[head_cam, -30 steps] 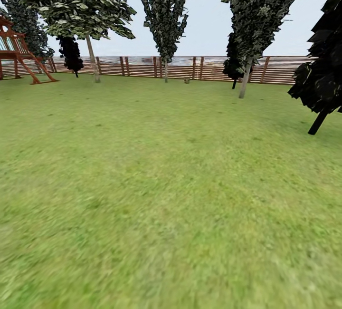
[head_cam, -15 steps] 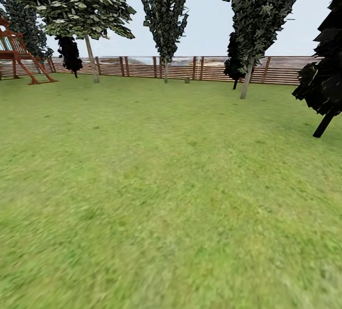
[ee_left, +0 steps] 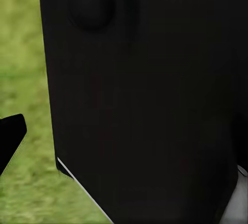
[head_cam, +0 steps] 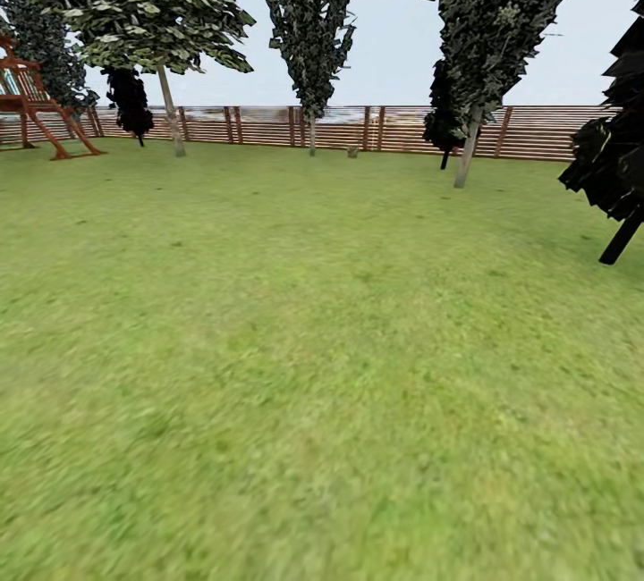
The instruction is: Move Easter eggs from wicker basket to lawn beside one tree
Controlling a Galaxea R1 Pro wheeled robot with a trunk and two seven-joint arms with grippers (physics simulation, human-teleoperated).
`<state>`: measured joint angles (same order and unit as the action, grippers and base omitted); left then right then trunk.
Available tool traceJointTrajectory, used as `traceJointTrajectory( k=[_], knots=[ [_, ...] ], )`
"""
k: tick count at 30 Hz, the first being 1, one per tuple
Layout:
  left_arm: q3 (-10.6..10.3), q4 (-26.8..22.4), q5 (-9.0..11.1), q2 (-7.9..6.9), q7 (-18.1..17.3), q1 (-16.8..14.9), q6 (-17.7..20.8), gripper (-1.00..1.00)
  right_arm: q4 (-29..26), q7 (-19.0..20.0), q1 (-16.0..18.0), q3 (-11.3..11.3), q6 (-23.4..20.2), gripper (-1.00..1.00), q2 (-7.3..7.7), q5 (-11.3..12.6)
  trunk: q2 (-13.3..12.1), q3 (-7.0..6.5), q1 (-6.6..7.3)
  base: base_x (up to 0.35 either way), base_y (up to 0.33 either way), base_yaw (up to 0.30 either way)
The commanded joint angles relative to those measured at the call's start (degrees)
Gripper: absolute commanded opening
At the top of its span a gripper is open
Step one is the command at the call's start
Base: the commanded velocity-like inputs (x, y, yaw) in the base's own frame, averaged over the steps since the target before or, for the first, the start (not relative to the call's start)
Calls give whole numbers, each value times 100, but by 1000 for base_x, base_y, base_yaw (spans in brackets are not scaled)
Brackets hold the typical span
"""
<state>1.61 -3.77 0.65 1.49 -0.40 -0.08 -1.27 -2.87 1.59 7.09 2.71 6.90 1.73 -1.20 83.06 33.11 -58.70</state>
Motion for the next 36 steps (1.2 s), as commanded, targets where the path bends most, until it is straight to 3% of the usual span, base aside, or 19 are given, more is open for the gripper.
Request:
traceJointTrajectory(
  k=[1,36],
  knots=[
    [15,-1,6,1,-4,-1,-13,100,6,17,3,30,21,100,1,-12,2,5,-3,332,0,0],
    [15,-1,5,1,-4,-1,-13,100,6,15,3,28,21,100,0,-12,2,5,-3,332,0,0]
  ],
)
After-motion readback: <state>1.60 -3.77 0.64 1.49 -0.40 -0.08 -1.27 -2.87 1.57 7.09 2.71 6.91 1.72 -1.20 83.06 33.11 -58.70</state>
